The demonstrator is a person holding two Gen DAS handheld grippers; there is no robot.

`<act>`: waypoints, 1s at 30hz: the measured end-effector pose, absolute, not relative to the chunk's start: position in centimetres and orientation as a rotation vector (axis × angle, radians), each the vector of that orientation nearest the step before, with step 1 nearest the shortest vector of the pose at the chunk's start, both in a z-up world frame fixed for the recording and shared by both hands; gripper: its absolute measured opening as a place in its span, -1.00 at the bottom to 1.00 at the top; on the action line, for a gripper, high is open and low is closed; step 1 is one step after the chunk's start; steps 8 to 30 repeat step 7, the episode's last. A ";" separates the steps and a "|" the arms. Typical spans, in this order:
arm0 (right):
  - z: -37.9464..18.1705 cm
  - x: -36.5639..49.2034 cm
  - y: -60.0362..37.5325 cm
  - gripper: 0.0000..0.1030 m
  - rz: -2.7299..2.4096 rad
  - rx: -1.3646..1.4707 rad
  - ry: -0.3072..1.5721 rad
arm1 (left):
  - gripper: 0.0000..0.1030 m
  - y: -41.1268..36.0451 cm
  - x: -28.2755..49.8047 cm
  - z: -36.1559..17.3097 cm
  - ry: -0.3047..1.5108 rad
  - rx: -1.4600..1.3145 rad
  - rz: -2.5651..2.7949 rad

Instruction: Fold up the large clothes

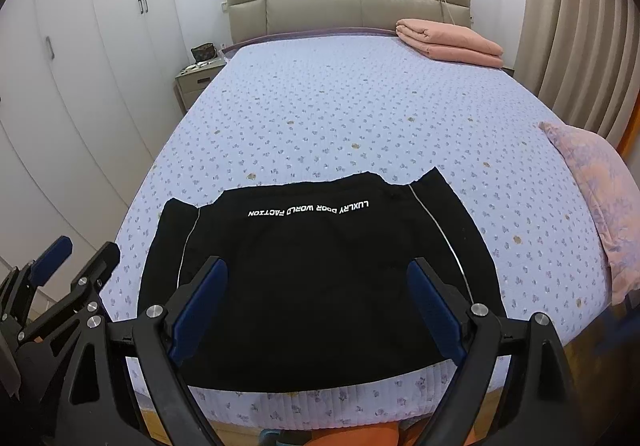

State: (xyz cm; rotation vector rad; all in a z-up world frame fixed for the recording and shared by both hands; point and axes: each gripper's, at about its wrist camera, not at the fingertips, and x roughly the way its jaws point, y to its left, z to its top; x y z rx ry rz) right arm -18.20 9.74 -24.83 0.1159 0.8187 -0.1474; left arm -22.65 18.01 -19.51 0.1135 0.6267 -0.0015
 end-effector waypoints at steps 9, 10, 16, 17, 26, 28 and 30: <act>-24.7 -18.6 9.8 0.80 -0.148 0.109 0.813 | 0.26 18.5 -22.8 -19.4 0.636 0.101 0.002; -24.7 -18.6 9.8 0.80 -0.148 0.109 0.813 | 0.26 18.5 -22.8 -19.4 0.636 0.101 0.002; -24.7 -18.6 9.8 0.80 -0.148 0.109 0.813 | 0.26 18.5 -22.8 -19.4 0.636 0.101 0.002; -24.7 -18.6 9.8 0.80 -0.148 0.109 0.813 | 0.26 18.5 -22.8 -19.4 0.636 0.101 0.002; -24.7 -18.6 9.8 0.80 -0.148 0.109 0.813 | 0.26 18.5 -22.8 -19.4 0.636 0.101 0.002; -24.7 -18.6 9.8 0.80 -0.148 0.109 0.813 | 0.26 18.5 -22.8 -19.4 0.636 0.101 0.002; -24.7 -18.6 9.8 0.80 -0.148 0.109 0.813 | 0.26 18.5 -22.8 -19.4 0.636 0.101 0.002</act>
